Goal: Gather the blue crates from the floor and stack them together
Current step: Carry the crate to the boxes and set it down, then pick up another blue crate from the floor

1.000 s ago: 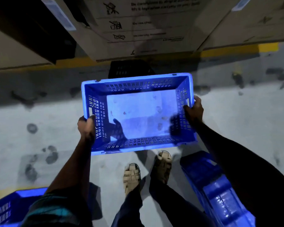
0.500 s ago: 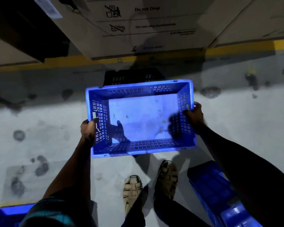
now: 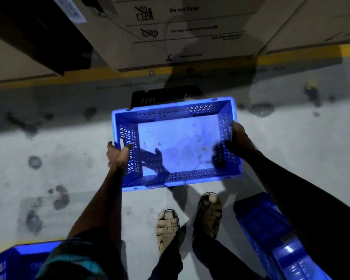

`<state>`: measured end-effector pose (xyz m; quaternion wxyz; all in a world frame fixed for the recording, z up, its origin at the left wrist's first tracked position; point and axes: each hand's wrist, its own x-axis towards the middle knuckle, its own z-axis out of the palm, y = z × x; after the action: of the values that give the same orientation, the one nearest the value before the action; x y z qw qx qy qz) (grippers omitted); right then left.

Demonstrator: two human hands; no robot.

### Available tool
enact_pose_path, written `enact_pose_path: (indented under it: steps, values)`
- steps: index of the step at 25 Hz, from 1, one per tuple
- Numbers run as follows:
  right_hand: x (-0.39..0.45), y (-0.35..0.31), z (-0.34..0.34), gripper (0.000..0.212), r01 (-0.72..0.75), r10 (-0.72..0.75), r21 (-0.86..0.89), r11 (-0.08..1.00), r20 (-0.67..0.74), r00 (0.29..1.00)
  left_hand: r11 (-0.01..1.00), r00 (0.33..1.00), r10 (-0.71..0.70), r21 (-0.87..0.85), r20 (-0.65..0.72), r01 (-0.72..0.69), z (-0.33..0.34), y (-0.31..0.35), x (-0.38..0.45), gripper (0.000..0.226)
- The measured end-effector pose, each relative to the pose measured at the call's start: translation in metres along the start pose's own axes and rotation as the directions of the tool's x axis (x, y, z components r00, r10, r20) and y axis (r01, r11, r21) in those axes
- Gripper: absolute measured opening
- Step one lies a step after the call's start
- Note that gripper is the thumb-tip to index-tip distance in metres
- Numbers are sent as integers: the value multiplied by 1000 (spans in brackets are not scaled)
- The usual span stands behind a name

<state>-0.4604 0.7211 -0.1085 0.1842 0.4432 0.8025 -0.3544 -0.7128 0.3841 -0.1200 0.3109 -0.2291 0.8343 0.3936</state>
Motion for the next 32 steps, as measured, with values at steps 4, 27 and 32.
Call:
enact_pose_path:
  steps: [4, 27, 32]
  values:
    - [-44, -37, -7, 81, 111, -114, -134, 985, -15, 993, 948, 979, 199, 244, 52, -206, 7, 15, -48, 83]
    - [-475, 98, 6, 62, -249, 576, 686, 684, -299, 761, 718, 685, 243, 347, 686, -603, 14, -54, -465, 55]
    - [-527, 183, 17, 62, -300, 692, 759, 578, -260, 674, 602, 609, 215, 388, 763, -698, 71, -102, -519, 52]
